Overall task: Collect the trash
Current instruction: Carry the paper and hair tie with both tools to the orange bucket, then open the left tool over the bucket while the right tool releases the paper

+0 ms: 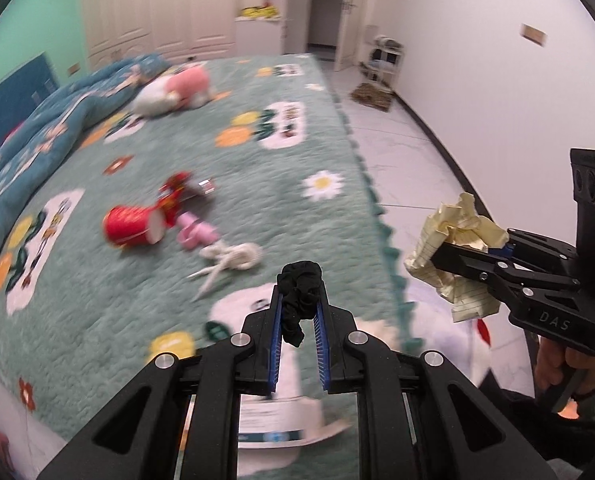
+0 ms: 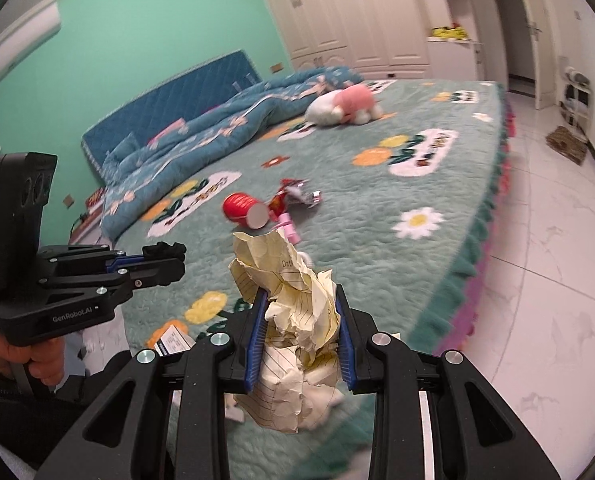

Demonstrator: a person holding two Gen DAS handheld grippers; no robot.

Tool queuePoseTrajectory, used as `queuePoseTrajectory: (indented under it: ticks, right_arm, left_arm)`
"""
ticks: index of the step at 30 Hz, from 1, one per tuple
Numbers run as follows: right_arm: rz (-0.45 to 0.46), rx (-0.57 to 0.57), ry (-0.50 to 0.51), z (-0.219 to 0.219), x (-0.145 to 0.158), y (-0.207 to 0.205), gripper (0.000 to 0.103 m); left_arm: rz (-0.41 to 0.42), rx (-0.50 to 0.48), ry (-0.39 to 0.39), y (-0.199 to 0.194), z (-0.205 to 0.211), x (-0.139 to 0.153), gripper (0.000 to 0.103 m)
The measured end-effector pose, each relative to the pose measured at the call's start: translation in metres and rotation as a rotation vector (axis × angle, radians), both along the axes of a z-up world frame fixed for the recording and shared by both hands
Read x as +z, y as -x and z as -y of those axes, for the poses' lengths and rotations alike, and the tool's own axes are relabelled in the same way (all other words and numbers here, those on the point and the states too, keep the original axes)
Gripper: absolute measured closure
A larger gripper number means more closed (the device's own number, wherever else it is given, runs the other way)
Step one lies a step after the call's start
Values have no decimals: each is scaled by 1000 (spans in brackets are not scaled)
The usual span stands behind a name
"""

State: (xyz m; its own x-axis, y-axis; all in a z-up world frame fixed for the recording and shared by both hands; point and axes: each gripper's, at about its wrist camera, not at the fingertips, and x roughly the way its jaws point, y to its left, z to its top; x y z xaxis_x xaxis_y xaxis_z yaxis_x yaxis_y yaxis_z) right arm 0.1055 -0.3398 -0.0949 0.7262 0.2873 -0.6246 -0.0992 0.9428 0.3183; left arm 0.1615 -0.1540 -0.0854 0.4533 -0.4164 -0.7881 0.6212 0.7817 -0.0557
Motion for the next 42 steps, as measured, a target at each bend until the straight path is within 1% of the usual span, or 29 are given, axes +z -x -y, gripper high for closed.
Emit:
queuePoseTrajectory:
  ticks: [5,11,15,19,23,26,31,37,42]
  right_arm:
    - [12,-111,-12,44,2,42,72]
    - [0,-279,-36,106,-8,102,72]
    - [-14,-382,-54,143,-17,142,72]
    - [-28,-477,-62,175,-27,178,72]
    - [-57,-570,-79,204,-44,211,72]
    - [-85,-627,-94,222,-60,230,72]
    - [-141,-711,-120,245,-91,255,72]
    - [-219,-755,-155,262,-132,268,72]
    - [-267,-777,-162,274,-158,269,72]
  left_arm:
    - [9,-134,-9,25,54,3,87]
    - [12,-304,-28,58,120,-2,87]
    - [9,-434,-50,85,169,-10,87]
    - [-9,-531,-68,106,207,-18,87]
    - [-40,-626,-91,127,244,-34,87]
    - [-63,-681,-110,139,266,-47,87]
    - [-122,-761,-157,155,301,-82,87]
    - [-225,-803,-209,161,329,-125,87]
    - [-269,-813,-262,165,346,-155,87]
